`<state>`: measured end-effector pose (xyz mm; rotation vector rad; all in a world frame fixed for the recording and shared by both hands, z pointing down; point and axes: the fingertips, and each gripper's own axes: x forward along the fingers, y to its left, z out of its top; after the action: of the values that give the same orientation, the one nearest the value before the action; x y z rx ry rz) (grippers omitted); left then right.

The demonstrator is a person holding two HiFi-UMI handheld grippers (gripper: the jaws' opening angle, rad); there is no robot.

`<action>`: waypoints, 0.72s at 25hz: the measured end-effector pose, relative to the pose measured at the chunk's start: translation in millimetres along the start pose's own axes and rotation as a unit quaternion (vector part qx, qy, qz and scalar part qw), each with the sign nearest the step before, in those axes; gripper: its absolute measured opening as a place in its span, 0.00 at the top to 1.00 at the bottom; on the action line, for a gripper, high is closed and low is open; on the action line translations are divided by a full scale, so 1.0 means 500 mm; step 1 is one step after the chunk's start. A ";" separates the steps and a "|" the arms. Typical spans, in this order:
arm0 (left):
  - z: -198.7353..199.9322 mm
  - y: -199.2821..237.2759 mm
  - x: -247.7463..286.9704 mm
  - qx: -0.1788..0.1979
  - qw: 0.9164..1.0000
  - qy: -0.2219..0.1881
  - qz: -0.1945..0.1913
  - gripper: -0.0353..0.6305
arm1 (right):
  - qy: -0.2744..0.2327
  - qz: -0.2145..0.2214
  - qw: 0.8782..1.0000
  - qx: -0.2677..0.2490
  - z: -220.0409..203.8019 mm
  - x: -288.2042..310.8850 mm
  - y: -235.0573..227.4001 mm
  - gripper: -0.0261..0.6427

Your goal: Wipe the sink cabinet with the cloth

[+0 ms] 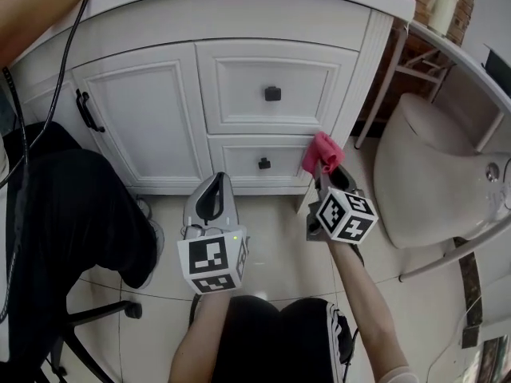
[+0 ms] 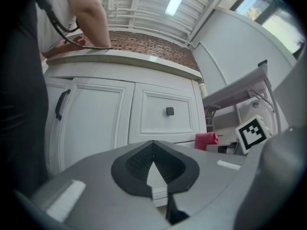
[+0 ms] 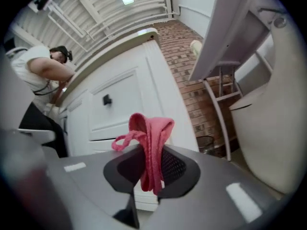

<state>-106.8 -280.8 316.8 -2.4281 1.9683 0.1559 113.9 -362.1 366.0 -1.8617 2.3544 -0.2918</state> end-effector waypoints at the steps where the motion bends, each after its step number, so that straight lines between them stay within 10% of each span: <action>1: 0.006 0.016 0.004 0.016 1.000 -0.003 -0.002 0.93 | 0.001 0.041 0.999 -0.003 -0.017 0.001 0.063 0.87; 8: -0.031 0.145 0.007 0.054 0.998 0.008 0.045 0.93 | 0.070 0.204 0.975 -0.049 -0.221 0.117 0.388 0.87; 18: -0.151 0.117 0.078 0.025 0.999 0.009 0.040 0.93 | 0.057 0.143 0.978 -0.138 -0.217 0.141 0.314 0.87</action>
<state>-150.8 -336.5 391.6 -2.3312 2.0514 0.0841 -74.9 -387.7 437.4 -1.6102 2.8218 -0.0412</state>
